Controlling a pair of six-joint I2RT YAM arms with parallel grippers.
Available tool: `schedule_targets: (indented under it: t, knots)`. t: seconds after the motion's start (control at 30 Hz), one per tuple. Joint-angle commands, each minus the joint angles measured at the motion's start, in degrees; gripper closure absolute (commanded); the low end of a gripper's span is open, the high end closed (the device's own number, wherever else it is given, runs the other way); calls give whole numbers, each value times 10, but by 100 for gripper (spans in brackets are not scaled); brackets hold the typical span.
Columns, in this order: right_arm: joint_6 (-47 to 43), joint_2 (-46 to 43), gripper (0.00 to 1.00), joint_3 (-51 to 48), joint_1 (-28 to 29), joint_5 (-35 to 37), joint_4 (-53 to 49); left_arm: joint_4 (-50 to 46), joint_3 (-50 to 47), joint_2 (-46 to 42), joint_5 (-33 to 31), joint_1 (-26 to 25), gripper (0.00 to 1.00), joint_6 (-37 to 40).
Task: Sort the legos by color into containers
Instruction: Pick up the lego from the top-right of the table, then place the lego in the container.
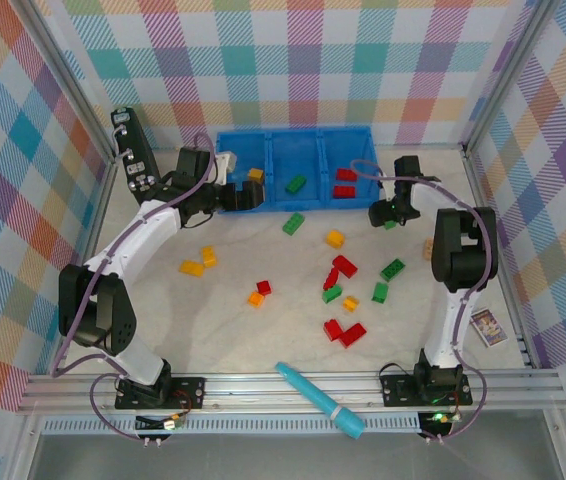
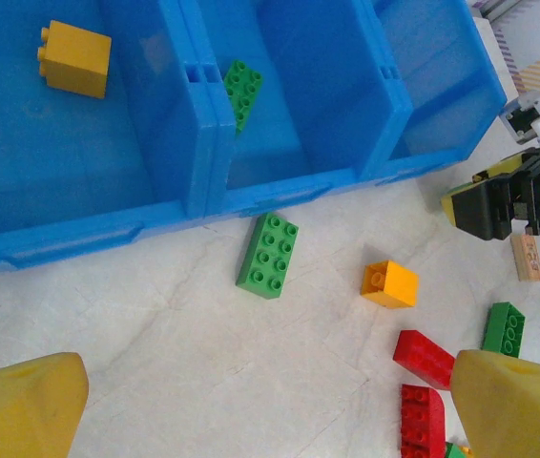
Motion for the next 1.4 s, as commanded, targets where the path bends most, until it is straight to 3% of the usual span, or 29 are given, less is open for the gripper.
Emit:
schedule_targets:
  t: [0.0, 0.33, 0.47, 0.67, 0.83, 1.0, 1.23, 1.37]
  knots:
    - [11, 8, 33, 6, 0, 8, 9, 6, 14, -11, -2, 4, 2, -8]
    - [32, 4, 67, -7, 0, 13, -19, -5, -4, -63, -14, 4, 2, -6]
    - [68, -32, 72, -17, 1, 15, -33, -22, -14, -90, -32, 4, 1, 14]
    - [147, -113, 73, 16, 45, -24, -43, -46, -23, -114, -30, 9, 0, 52]
    - [138, -90, 72, 118, 124, 7, -43, -58, -29, -129, -22, 9, 0, 78]
    - [118, -9, 72, 235, 177, 1, -12, -77, -48, -137, -54, 9, 0, 88]
    - [87, 138, 71, 406, 217, -9, -13, -67, -81, -165, 34, 6, 0, 101]
    - [87, 215, 70, 492, 223, -1, -37, -84, -84, -151, 6, -6, 0, 95]
